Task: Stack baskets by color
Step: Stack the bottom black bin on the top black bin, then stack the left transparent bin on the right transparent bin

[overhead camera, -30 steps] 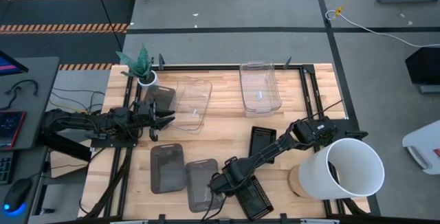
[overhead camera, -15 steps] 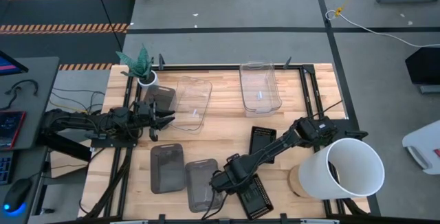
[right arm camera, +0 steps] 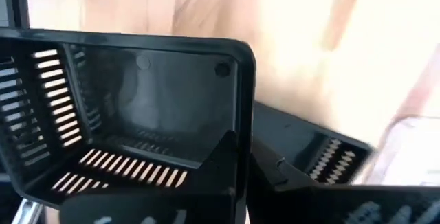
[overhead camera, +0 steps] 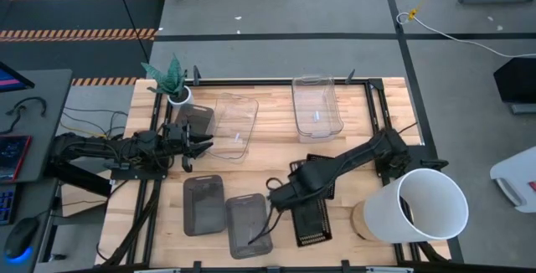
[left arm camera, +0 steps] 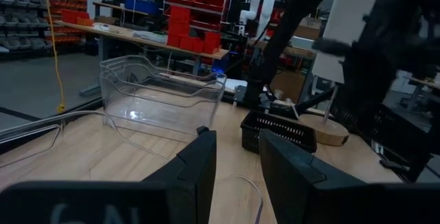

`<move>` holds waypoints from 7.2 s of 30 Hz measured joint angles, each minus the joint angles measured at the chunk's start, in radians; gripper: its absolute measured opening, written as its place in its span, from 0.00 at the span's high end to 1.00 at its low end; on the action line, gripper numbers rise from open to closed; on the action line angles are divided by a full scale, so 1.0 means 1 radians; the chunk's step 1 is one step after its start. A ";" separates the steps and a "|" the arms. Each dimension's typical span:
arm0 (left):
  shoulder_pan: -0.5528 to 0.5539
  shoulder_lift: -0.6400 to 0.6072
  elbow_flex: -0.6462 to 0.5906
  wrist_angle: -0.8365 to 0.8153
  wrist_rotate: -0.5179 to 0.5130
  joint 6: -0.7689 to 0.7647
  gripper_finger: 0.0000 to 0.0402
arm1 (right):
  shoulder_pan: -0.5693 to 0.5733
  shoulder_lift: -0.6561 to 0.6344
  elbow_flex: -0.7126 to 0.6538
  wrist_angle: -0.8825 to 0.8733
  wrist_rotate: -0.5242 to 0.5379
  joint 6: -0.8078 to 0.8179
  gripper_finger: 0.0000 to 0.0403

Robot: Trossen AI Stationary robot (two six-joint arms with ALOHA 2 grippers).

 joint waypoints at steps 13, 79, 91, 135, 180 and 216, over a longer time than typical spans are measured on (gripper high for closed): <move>0.000 0.000 0.000 0.000 0.000 0.000 0.70 | -0.101 -0.131 -0.214 -0.003 0.084 0.028 0.98; 0.000 0.000 0.000 0.000 0.000 0.000 0.70 | -0.184 -0.365 -0.806 0.502 -0.026 0.375 0.97; 0.000 0.000 0.000 0.000 0.000 0.000 0.70 | -0.157 -0.365 -0.823 0.540 -0.070 0.444 0.80; 0.000 0.000 0.000 0.001 0.000 0.000 0.70 | -0.162 -1.074 -1.897 2.260 0.448 -0.293 0.53; -0.107 0.298 0.213 -0.257 0.192 -0.211 0.70 | -0.187 -1.924 -2.067 1.767 0.443 0.137 0.53; -0.086 0.957 0.816 -0.917 -0.053 -0.085 0.70 | -0.187 -1.924 -2.067 1.774 0.443 0.130 0.53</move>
